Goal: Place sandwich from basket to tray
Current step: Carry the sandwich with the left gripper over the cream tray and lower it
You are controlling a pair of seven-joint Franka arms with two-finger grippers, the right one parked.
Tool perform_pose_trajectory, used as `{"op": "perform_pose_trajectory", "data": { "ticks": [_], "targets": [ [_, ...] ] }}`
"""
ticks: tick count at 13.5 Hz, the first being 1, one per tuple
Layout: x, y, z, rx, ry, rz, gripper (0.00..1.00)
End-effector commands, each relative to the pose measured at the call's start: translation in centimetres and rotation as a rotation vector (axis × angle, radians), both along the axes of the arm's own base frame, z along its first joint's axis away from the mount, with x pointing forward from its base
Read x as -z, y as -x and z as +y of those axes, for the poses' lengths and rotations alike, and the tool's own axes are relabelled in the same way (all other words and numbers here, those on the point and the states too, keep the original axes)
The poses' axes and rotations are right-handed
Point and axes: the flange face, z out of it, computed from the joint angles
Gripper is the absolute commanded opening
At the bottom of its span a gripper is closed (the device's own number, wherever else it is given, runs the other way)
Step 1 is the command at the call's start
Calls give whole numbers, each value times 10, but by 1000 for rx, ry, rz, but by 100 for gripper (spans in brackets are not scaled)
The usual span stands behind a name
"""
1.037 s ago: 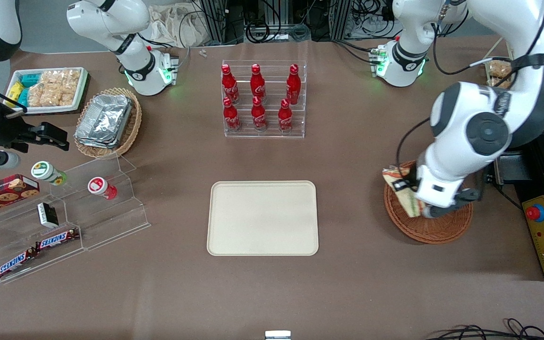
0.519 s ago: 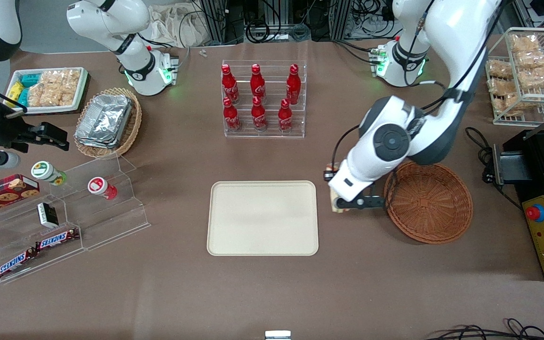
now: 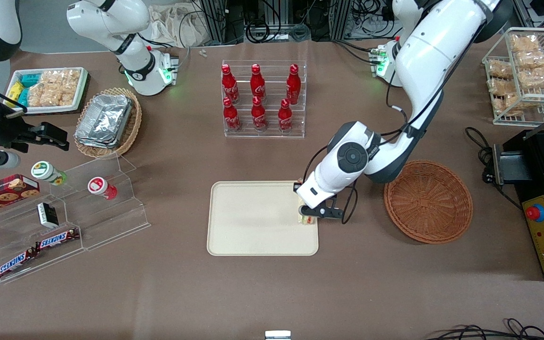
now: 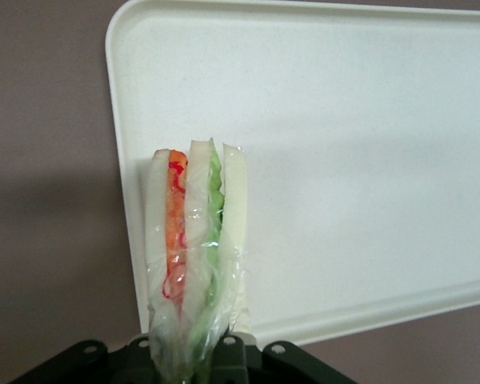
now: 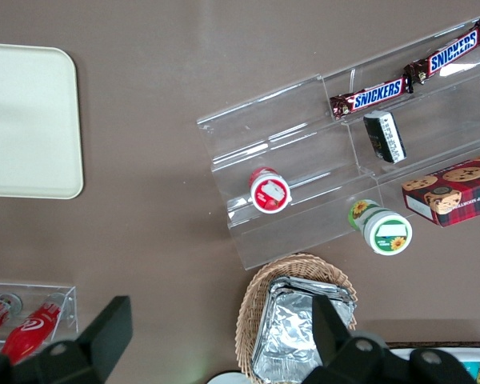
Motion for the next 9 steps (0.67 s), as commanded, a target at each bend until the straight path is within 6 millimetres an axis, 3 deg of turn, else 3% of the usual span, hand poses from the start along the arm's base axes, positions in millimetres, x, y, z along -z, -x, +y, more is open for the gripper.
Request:
{"op": "perform_pose_trajectory", "data": {
  "ticks": [1,2,3,4,6,9],
  "targets": [
    [11,-18,-4,-16,23,-14,30],
    [11,-18,-4,-21,22,-14,80],
    [10,-18,-4,-22,22,-16,90],
    [10,-18,-4,-22,22,-16,99],
    [1,-21,-3,-26,24,-28,99],
    [-48,-30,12,-48,18,-68,99]
  ]
}}
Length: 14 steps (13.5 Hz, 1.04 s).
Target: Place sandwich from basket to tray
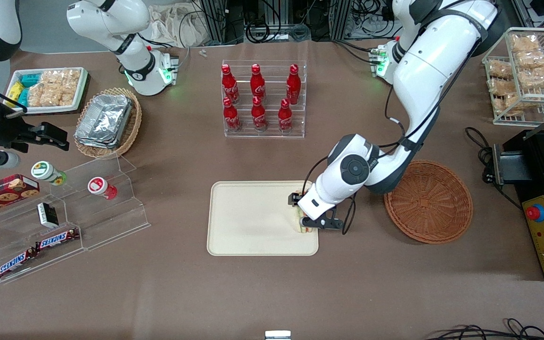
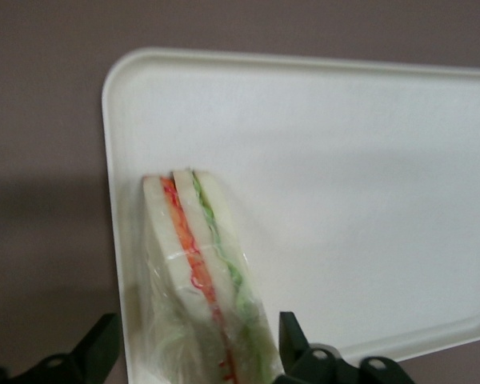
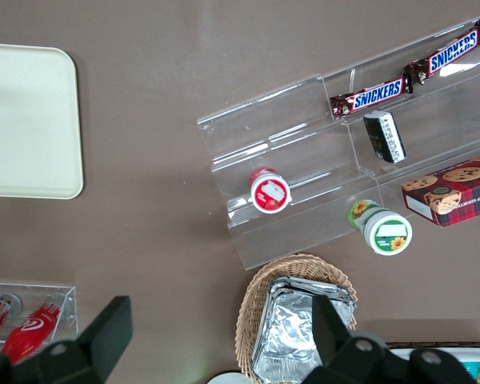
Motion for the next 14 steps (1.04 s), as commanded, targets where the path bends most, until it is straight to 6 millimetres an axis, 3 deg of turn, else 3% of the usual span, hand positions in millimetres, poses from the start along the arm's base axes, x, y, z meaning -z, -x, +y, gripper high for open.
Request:
{"op": "perform_pose_trajectory", "data": {
  "ticks": [1,4,5,7,9,12,14],
  "targets": [
    [-60,-12,29,-40,-35,-25,99],
    [-128,-18,80,-71,-113,-2,99],
    [-144,-20,103,-90,-141,16,99],
    [-180,-13,123,-98,-189,41,99],
    [-208,-12,157,-131,-233,84,99],
    [-265,10,200,-52,-230,132,99],
    [-287,22,253,-47,-242,201,99]
  ]
}}
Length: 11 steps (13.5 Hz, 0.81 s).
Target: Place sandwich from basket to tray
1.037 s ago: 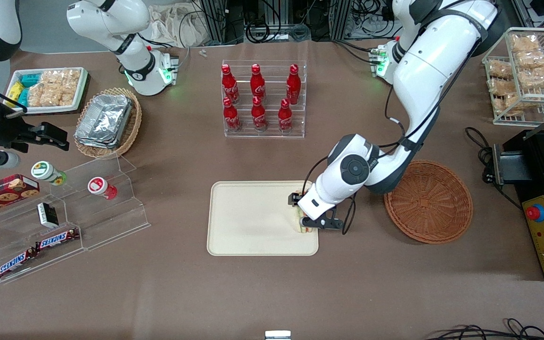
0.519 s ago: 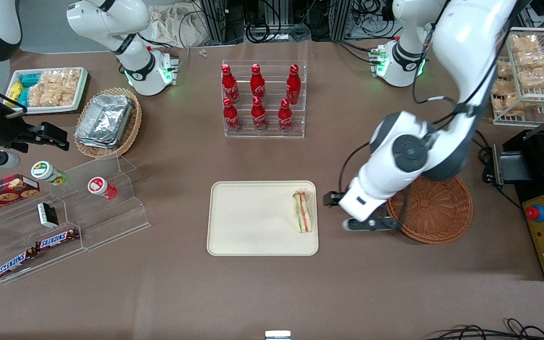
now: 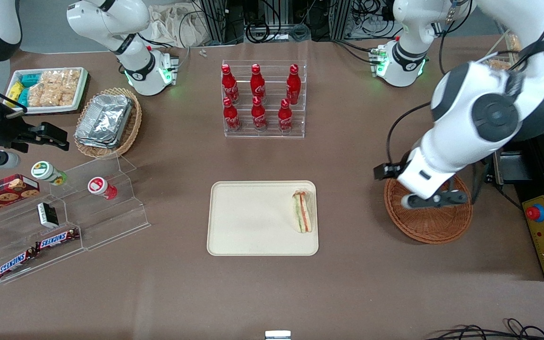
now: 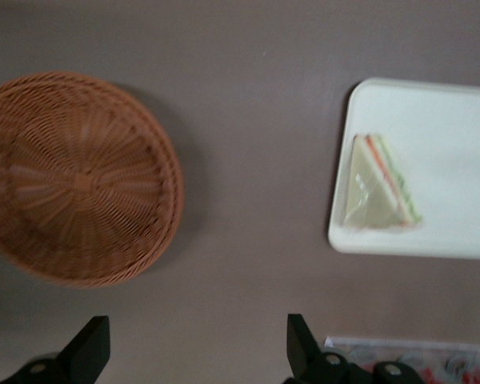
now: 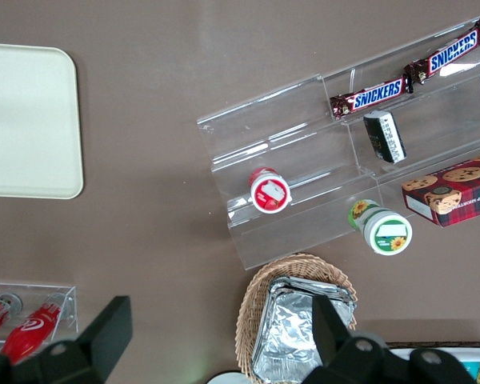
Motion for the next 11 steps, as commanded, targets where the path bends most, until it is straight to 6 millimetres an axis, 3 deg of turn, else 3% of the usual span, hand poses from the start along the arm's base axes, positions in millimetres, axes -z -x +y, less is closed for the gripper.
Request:
{"op": "perform_pose_trajectory", "data": {
  "ticks": [1,3,5,7,11],
  "targets": [
    [-40,25,55,34,3,44,99],
    [-62,40,93,3,-13,29,99],
    [-76,55,110,-26,-29,7,99],
    [-85,67,115,-35,-32,-8,99],
    [-86,61,105,-39,-39,-10,99]
  ]
}}
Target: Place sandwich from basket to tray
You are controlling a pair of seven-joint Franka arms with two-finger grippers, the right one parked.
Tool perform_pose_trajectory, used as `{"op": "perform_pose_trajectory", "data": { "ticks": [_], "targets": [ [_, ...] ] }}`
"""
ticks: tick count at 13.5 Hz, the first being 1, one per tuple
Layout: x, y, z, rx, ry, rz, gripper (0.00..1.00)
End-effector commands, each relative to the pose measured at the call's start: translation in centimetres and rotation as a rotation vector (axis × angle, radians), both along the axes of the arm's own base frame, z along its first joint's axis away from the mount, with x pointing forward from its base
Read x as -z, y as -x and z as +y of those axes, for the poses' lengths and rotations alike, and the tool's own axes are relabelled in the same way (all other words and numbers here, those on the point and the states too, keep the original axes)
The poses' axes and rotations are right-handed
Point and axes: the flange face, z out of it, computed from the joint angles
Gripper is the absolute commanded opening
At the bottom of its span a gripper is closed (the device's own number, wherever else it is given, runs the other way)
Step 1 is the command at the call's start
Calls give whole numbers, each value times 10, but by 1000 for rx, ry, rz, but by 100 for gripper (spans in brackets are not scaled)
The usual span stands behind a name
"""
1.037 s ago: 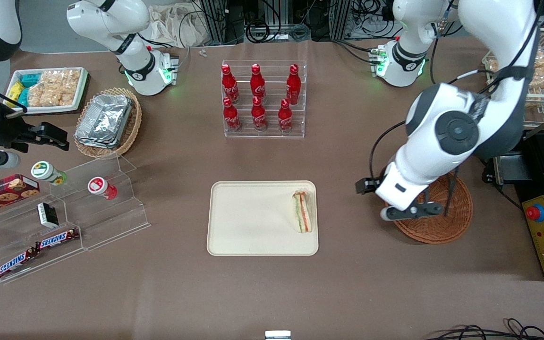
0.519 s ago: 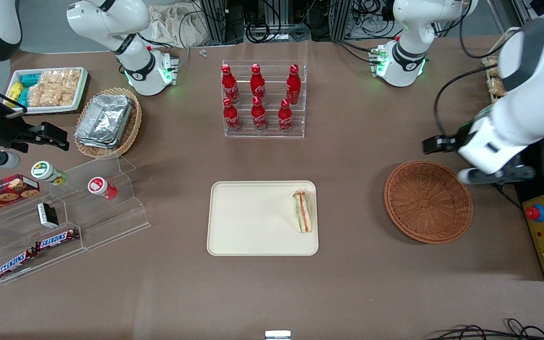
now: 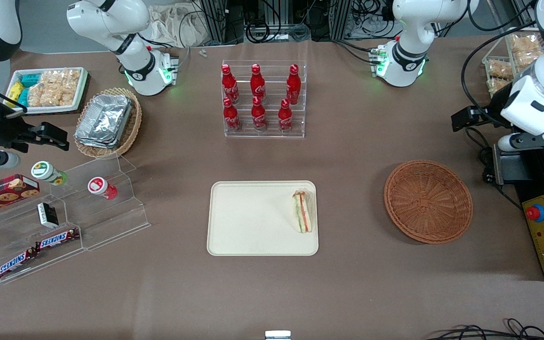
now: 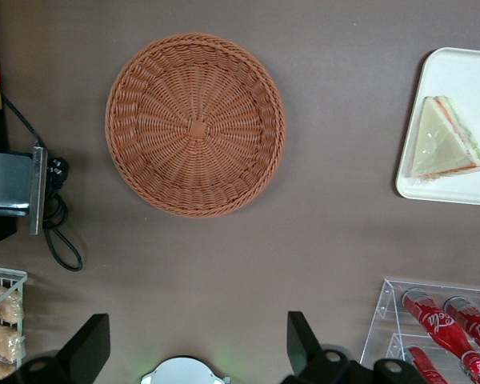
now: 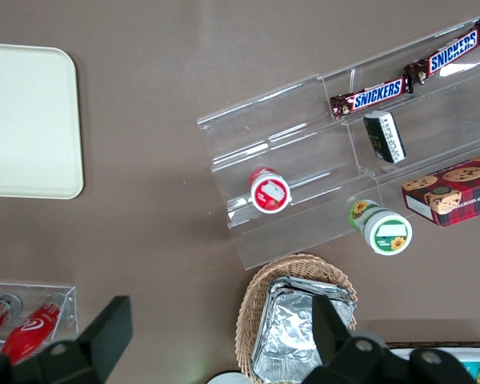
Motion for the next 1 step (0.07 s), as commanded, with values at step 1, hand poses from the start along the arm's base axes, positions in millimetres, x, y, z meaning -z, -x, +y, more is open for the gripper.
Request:
{"op": "perform_pose_trajectory", "data": {
  "ticks": [1],
  "targets": [
    [0,1,-3,-25,-4,1,99]
  ]
}}
